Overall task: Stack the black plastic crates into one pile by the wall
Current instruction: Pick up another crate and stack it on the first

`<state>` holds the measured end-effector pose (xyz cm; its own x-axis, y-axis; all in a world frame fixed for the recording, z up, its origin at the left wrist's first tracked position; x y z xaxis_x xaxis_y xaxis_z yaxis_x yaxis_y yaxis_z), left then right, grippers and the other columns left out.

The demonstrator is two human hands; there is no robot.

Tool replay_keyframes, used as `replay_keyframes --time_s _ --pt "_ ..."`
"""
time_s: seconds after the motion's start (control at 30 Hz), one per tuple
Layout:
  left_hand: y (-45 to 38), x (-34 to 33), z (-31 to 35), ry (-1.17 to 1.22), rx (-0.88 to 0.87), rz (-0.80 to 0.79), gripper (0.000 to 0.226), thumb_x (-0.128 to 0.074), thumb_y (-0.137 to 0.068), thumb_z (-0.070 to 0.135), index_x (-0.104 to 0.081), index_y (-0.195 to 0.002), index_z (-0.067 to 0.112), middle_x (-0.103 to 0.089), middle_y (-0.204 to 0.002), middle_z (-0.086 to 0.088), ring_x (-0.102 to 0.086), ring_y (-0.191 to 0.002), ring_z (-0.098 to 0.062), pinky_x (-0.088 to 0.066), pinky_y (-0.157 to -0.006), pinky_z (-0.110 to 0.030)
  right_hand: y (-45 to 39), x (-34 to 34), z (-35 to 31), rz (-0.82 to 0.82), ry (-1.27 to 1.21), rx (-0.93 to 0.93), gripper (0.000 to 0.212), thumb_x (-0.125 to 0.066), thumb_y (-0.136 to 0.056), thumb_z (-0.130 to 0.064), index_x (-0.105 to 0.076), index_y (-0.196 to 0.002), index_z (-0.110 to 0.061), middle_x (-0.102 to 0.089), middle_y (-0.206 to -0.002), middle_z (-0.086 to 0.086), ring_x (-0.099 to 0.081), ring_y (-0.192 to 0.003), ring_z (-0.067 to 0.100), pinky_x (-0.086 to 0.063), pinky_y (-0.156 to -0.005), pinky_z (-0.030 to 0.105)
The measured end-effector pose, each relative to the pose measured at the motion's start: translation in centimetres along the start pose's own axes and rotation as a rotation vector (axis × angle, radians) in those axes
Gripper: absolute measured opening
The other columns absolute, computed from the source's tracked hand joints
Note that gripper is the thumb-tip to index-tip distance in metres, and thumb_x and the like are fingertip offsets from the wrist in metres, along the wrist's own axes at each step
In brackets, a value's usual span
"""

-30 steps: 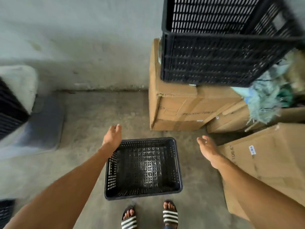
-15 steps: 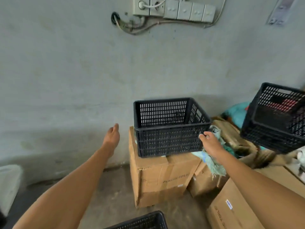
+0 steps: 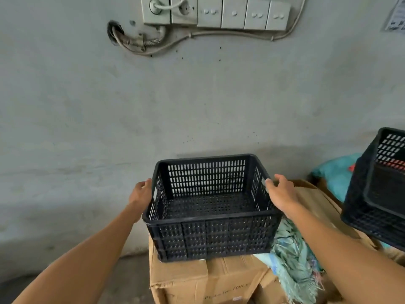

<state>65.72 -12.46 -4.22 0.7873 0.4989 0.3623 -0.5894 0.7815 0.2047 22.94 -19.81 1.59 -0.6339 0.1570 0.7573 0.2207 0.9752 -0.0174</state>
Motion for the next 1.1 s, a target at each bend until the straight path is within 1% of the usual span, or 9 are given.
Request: replay_keyframes --time_s 0.2,0.33,0.4,0.5,0.57,0.67,0.9,1.0,1.1 --pt "-6.0 -4.2 -0.6 -0.153 0.072 0.092 0.057 -0.038 -0.101 0.047 -0.048 -0.142 0.009 -0.057 -0.138 -0.02 -0.053 -0.124 -0.041 -0.04 -0.102 -0.044 -10.7 -3.6 0.6 -0.14 0.061 0.034 0.052 -0.044 -0.101 -0.04 -0.041 -0.145 -0.012 -0.047 -0.142 0.019 -0.04 -0.13 0.041 -0.034 -0.108 0.048" --pt "-9.6 -4.9 -1.8 -0.172 0.137 0.12 0.059 -0.046 -0.097 0.047 -0.047 -0.143 0.01 -0.058 -0.135 -0.019 -0.056 -0.121 -0.039 -0.042 -0.104 -0.044 -15.0 -6.9 2.2 -0.305 -0.11 -0.087 0.052 -0.045 -0.103 -0.038 -0.035 -0.147 -0.013 -0.051 -0.135 0.014 -0.054 -0.122 0.038 -0.044 -0.102 0.045" --pt "-11.3 -4.8 -2.8 -0.187 0.172 0.129 0.055 -0.049 -0.093 0.043 -0.051 -0.139 0.011 -0.067 -0.116 -0.017 -0.065 -0.106 -0.037 -0.051 -0.097 -0.046 -16.3 -8.0 3.0 -0.296 -0.282 -0.208 0.049 -0.044 -0.103 -0.037 -0.034 -0.144 -0.012 -0.055 -0.116 0.013 -0.066 -0.094 0.035 -0.057 -0.077 0.044" --pt "-12.3 -5.3 -3.4 -0.147 0.195 0.142 0.036 -0.05 -0.097 0.025 -0.058 -0.125 0.005 -0.069 -0.098 -0.014 -0.071 -0.082 -0.032 -0.058 -0.071 -0.039 -17.5 -8.9 4.3 -0.238 -0.356 -0.352 0.049 -0.038 -0.103 -0.044 -0.04 -0.137 -0.008 -0.062 -0.093 0.017 -0.057 -0.056 0.023 -0.044 -0.042 0.028" --pt "-12.5 -5.9 -3.6 -0.133 0.197 0.128 0.027 -0.047 -0.099 0.022 -0.057 -0.118 0.006 -0.067 -0.099 -0.016 -0.069 -0.072 -0.03 -0.054 -0.061 -0.034 -18.0 -9.7 5.1 -0.253 -0.307 -0.382 0.053 -0.032 -0.103 -0.05 -0.049 -0.129 -0.007 -0.063 -0.079 0.015 -0.052 -0.05 0.022 -0.039 -0.042 0.028" --pt "-12.9 -6.4 -3.8 -0.168 0.177 0.141 0.021 -0.044 -0.099 0.024 -0.054 -0.111 0.01 -0.067 -0.089 -0.011 -0.067 -0.064 -0.027 -0.054 -0.067 -0.036 -18.5 -10.4 5.5 -0.299 -0.269 -0.369 0.06 -0.027 -0.104 -0.051 -0.055 -0.126 -0.003 -0.061 -0.068 0.013 -0.048 -0.047 0.021 -0.038 -0.043 0.029" --pt "-11.7 -5.3 -3.9 -0.161 0.266 0.04 0.027 -0.049 -0.092 0.016 -0.058 -0.098 -0.008 -0.048 -0.066 -0.012 -0.046 -0.051 -0.024 -0.043 -0.054 -0.032 -16.5 -8.6 5.6 -0.286 -0.328 -0.313 0.047 -0.035 -0.105 -0.042 -0.061 -0.113 -0.003 -0.051 -0.071 0.007 -0.043 -0.053 0.018 -0.035 -0.048 0.029" --pt "-9.4 -4.3 -2.8 -0.073 0.272 -0.036 0.018 -0.049 -0.095 0.02 -0.053 -0.086 0.006 -0.034 -0.06 -0.004 -0.031 -0.047 -0.018 -0.032 -0.045 -0.024 -15.0 -6.9 4.8 -0.263 -0.4 -0.276 0.047 -0.038 -0.104 -0.043 -0.063 -0.104 -0.003 -0.051 -0.068 0.006 -0.04 -0.05 0.018 -0.033 -0.046 0.029" --pt "-7.4 -2.2 -1.9 0.003 0.244 -0.063 0.032 -0.045 -0.099 0.038 -0.046 -0.079 0.014 -0.029 -0.056 0.001 -0.025 -0.045 -0.015 -0.028 -0.045 -0.023 -12.9 -5.0 3.1 -0.23 -0.447 -0.231 0.046 -0.04 -0.103 -0.044 -0.061 -0.098 -0.003 -0.053 -0.067 0.008 -0.041 -0.048 0.019 -0.034 -0.045 0.029"
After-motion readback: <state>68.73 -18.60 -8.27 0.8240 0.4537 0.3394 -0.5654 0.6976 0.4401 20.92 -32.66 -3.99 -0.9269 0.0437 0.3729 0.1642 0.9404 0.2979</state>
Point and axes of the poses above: each hand's wrist, its own y-axis away from the middle knuckle, its own x-axis out of the back of the hand, z = x × y, the point moved 6 cm from there along -y, towards the middle knuckle
